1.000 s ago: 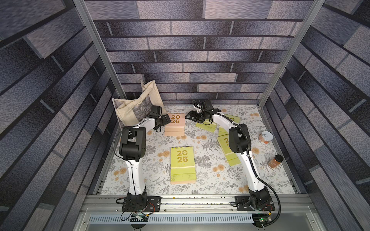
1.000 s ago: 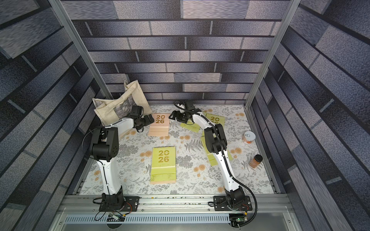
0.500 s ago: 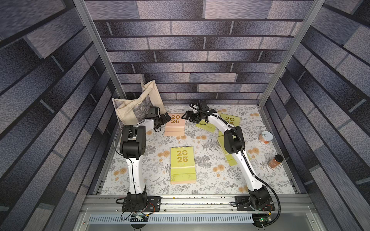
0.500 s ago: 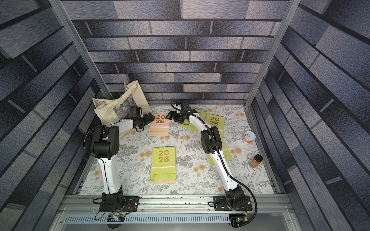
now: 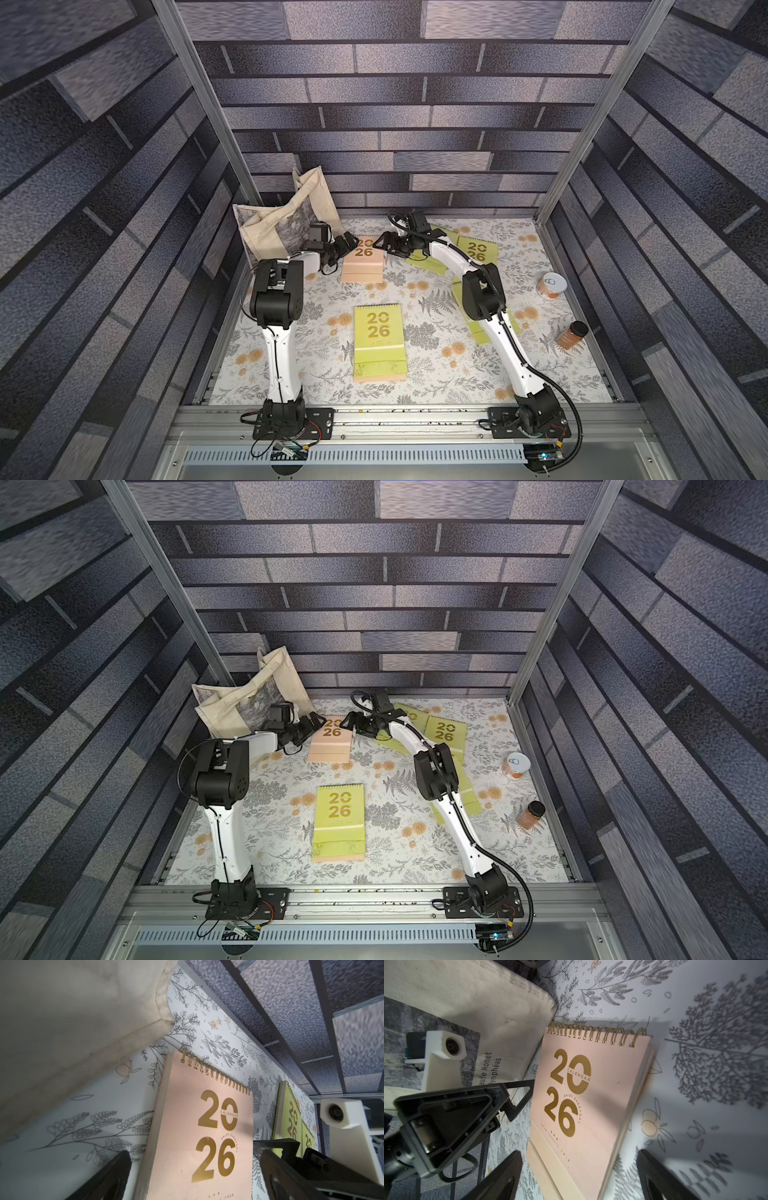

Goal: Stack the calendars
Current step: Pick up the calendar at the center of the board.

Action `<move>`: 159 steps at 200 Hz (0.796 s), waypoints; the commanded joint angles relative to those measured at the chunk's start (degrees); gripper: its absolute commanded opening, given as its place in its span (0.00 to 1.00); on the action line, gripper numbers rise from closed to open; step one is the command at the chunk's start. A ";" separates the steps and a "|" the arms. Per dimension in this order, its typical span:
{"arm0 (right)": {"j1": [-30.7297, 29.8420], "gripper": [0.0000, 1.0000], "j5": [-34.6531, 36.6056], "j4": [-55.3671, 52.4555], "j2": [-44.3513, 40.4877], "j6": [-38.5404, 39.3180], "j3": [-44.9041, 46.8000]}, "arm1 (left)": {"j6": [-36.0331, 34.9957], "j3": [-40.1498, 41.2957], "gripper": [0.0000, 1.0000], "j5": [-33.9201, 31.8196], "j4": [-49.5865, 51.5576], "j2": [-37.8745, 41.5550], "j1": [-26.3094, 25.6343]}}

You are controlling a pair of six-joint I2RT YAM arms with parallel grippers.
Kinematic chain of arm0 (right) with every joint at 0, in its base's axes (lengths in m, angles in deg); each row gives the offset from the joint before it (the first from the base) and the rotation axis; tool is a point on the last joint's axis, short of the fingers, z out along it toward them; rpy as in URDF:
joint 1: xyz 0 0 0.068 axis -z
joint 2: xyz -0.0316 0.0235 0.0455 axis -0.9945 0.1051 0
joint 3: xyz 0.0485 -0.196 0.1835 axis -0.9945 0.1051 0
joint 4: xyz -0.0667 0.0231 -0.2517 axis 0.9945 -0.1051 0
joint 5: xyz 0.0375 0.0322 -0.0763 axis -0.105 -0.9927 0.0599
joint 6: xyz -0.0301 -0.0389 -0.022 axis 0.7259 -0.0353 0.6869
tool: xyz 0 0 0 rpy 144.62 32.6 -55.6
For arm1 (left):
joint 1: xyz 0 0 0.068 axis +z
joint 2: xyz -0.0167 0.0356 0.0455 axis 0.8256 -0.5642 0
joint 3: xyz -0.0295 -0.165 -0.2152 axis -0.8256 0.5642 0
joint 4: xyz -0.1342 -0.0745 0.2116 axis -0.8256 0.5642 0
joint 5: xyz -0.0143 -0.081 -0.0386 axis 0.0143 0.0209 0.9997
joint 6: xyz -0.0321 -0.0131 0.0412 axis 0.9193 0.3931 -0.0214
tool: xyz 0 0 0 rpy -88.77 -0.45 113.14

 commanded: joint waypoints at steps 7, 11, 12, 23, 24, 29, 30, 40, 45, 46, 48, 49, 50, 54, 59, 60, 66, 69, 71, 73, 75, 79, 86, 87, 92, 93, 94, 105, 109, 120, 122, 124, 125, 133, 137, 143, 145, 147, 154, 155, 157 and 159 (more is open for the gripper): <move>-0.58 0.89 -0.87 -1.20 3.51 -1.72 -0.22 | 3.21 3.64 1.00 4.30 -2.19 -1.99 -0.49; -0.56 0.89 -1.12 -1.01 3.52 -1.85 -0.13 | 3.37 3.79 1.00 4.48 -2.32 -1.90 -0.59; -0.55 0.89 -1.15 -0.95 3.52 -1.90 -0.12 | 3.34 3.86 1.00 4.53 -2.37 -1.81 -0.59; -0.54 0.89 -1.67 -0.35 3.52 -2.35 0.26 | 3.39 4.16 1.00 4.99 -2.63 -1.46 -0.85; -0.54 0.89 -1.69 -0.31 3.52 -2.42 0.33 | 3.39 4.17 1.00 5.09 -2.66 -1.42 -0.85; -0.54 0.89 -1.83 0.09 3.39 -2.61 0.61 | 3.48 4.43 1.00 5.49 -2.97 -1.22 -0.94; -0.54 0.89 -1.90 0.18 3.37 -2.68 0.68 | 3.48 4.53 1.00 5.57 -3.05 -1.21 -0.95; -0.60 0.89 -2.24 0.67 3.37 -2.93 1.05 | 3.85 5.03 1.00 6.41 -3.91 -0.73 -1.27; -0.54 0.89 -2.36 0.78 3.43 -3.12 1.19 | 4.16 5.39 1.00 6.75 -4.55 -0.46 -1.34; -0.54 0.89 -2.43 0.79 3.43 -3.15 1.15 | 4.22 5.45 1.00 6.85 -4.67 -0.39 -1.37; -0.60 0.89 -2.46 0.79 3.37 -3.11 1.19 | 4.30 5.60 1.00 7.06 -4.83 -0.29 -1.41; -0.57 0.89 -2.52 0.79 3.40 -3.11 1.19 | 4.42 5.68 1.00 7.14 -5.03 -0.21 -1.44; -0.55 0.89 -2.51 0.84 3.37 -3.15 1.24 | 4.48 5.77 1.00 7.18 -5.18 -0.13 -1.46; -0.60 0.89 -2.62 0.94 3.43 -3.22 1.40 | 4.69 6.04 1.00 7.44 -5.66 0.05 -1.53; -0.59 0.89 -2.79 1.12 3.40 -3.40 1.59 | 4.89 6.28 1.00 7.70 -5.99 0.33 -1.60; -0.61 0.89 -2.82 1.17 3.42 -3.42 1.61 | 4.93 6.33 1.00 7.73 -6.01 0.36 -1.62; -0.53 0.89 -3.00 1.65 3.28 -3.63 2.06 | 4.83 6.59 1.00 7.91 -6.19 0.77 -1.71; -0.53 0.89 -3.05 1.93 3.22 -3.79 2.31 | 4.80 6.69 1.00 7.99 -6.28 0.94 -1.75; -0.47 0.89 -3.14 2.11 3.16 -3.93 2.51 | 4.80 6.79 1.00 8.01 -6.33 1.05 -1.79; -0.41 0.89 -3.17 2.22 3.12 -4.08 2.65 | 4.84 6.86 1.00 8.08 -6.37 1.19 -1.88; -0.50 0.89 -3.24 2.38 3.05 -4.11 2.84 | 4.86 6.89 1.00 8.14 -6.44 1.29 -1.91; -0.44 0.89 -3.39 2.60 3.03 -4.22 3.09 | 4.93 7.08 1.00 8.23 -6.46 1.58 -1.92; -0.52 0.89 -3.54 3.17 2.95 -4.59 3.61 | 5.09 7.37 1.00 8.48 -6.62 2.09 -1.96; -0.48 0.89 -3.59 3.21 2.93 -4.63 3.63 | 5.12 7.40 1.00 8.51 -6.63 2.16 -1.98; -0.50 0.89 -3.77 3.53 2.83 -4.75 4.02 | 5.35 7.64 1.00 8.71 -7.12 2.53 -1.99; -0.52 0.89 -3.79 3.57 2.82 -4.85 4.02 | 5.43 7.76 1.00 8.76 -7.24 2.60 -2.00; -0.44 0.89 -3.81 3.63 2.82 -4.85 4.06 | 5.51 7.82 1.00 8.78 -7.33 2.72 -2.00; -0.36 0.89 -4.18 3.95 2.72 -5.17 4.49 | 6.37 8.54 1.00 9.29 -8.84 3.79 -2.00; -0.36 0.89 -4.25 4.03 2.73 -5.16 4.63 | 6.66 8.82 1.00 9.52 -9.42 4.15 -2.00; -0.40 0.89 -4.41 4.21 2.52 -5.24 5.14 | 7.80 9.31 1.00 10.25 -11.03 5.38 -1.88; -0.37 0.89 -4.43 4.28 2.44 -5.28 5.22 | 8.03 9.35 1.00 10.40 -11.23 5.55 -1.91; -0.30 0.89 -4.37 4.35 2.39 -5.34 5.35 | 8.22 9.39 1.00 10.50 -11.46 5.79 -1.91; -0.28 0.89 -4.36 4.37 2.43 -5.32 5.38 | 8.31 9.42 1.00 10.57 -11.56 5.90 -1.87; -0.33 0.89 -4.38 4.61 2.29 -5.44 5.82 | 8.86 9.61 1.00 10.92 -12.44 6.74 -1.87; -0.22 0.89 -4.43 4.78 2.24 -5.51 6.00 | 9.12 9.62 1.00 10.99 -12.72 7.25 -1.88; -0.22 0.89 -4.53 5.07 2.15 -5.71 6.32 | 9.38 9.71 1.00 11.06 -13.08 7.93 -1.92; -0.19 0.89 -4.57 5.09 2.12 -5.77 6.37 | 9.44 9.65 1.00 11.08 -13.20 8.12 -1.92; -0.25 0.89 -4.67 5.19 2.16 -5.81 6.49 | 9.52 9.68 1.00 11.15 -13.33 8.34 -1.92; -0.22 0.89 -4.82 5.27 2.20 -5.83 6.65 | 9.77 9.68 1.00 11.22 -13.62 9.00 -1.88; -0.24 0.89 -4.80 5.27 2.16 -5.83 6.65 | 9.79 9.70 1.00 11.24 -13.60 9.09 -1.90; -0.24 0.89 -4.79 5.34 2.15 -5.87 6.76 | 9.85 9.67 1.00 11.33 -13.70 9.22 -1.80; -0.26 0.89 -4.90 5.36 2.19 -5.86 6.79 | 9.93 9.64 1.00 11.35 -13.79 9.36 -1.80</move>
